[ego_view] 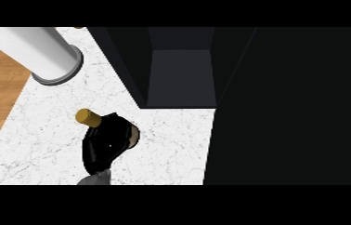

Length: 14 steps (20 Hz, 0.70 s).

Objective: Pick up the wine, place it into the cabinet and close the cabinet

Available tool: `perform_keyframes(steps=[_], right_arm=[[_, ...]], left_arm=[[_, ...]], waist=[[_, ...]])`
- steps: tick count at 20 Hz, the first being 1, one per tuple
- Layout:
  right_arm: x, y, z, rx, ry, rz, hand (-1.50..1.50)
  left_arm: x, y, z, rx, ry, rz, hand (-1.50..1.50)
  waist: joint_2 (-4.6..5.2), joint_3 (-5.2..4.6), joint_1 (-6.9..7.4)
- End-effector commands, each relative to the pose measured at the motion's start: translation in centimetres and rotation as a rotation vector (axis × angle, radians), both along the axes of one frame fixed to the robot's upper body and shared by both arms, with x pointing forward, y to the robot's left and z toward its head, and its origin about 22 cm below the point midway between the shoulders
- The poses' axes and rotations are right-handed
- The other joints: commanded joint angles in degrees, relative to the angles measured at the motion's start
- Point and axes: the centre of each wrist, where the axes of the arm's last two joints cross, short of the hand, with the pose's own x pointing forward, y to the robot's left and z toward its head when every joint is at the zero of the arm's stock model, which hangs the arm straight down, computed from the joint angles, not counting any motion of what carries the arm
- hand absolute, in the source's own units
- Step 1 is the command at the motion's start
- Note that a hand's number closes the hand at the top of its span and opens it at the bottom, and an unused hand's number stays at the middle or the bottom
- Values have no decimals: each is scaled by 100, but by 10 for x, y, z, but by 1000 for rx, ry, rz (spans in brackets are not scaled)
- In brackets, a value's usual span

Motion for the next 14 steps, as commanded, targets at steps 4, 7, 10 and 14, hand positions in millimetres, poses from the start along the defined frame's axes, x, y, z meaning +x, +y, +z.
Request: perform_keyframes(steps=[4, 7, 10, 14], right_arm=[[-23, -7, -4, 26, -36, 28, -150], [-6, -1, -5, 4, -22, 31, -150], [-19, -3, 4, 38, -28, 20, -150], [-18, -4, 6, 31, -53, 34, -150]], left_arm=[[5, 14, -2, 139, 34, -124, 150], [0, 59, 8, 166, 37, -345, 150], [-11, 104, 17, 218, 16, -464, 150], [12, 110, 30, 226, -58, -451, 150]], waist=[[3, 1, -20], [4, -1, 7], [-14, -5, 14], [2, -6, 20]])
